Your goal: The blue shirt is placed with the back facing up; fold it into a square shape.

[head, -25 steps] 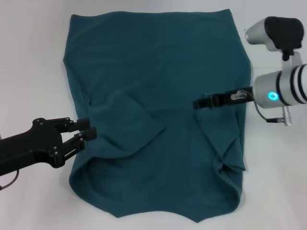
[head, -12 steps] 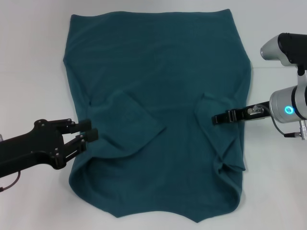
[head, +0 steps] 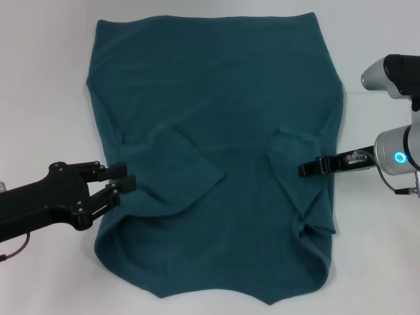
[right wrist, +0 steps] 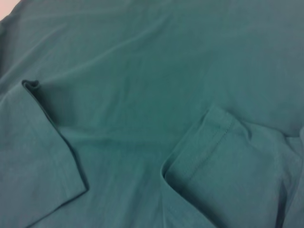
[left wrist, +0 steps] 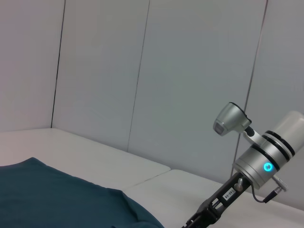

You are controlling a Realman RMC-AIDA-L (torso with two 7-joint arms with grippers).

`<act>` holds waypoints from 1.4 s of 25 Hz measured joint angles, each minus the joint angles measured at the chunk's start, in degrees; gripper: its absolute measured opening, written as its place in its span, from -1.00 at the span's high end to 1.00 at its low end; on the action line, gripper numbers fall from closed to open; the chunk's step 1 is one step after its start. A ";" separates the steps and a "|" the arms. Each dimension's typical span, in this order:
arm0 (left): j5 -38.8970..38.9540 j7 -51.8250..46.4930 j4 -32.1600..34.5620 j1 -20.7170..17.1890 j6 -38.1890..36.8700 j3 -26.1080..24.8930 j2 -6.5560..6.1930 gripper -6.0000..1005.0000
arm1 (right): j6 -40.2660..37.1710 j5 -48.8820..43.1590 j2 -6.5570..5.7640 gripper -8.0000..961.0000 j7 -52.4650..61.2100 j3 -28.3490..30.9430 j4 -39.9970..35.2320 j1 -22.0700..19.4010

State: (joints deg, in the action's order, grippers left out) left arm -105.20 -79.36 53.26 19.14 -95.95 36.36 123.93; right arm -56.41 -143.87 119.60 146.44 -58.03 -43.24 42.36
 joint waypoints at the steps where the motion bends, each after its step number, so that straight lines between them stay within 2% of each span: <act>1: 0.00 0.00 0.00 0.00 0.05 0.04 0.00 0.44 | 0.06 0.00 0.00 -0.18 0.01 0.02 0.00 0.00; 35: 0.00 0.03 -0.64 -0.23 0.08 -0.17 0.09 0.44 | 0.18 -0.69 0.30 -0.16 0.30 -0.42 1.50 1.44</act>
State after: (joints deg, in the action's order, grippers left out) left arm -105.21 -79.33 52.62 18.90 -95.88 36.19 124.01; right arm -56.23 -144.57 119.90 146.74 -58.45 -41.74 43.80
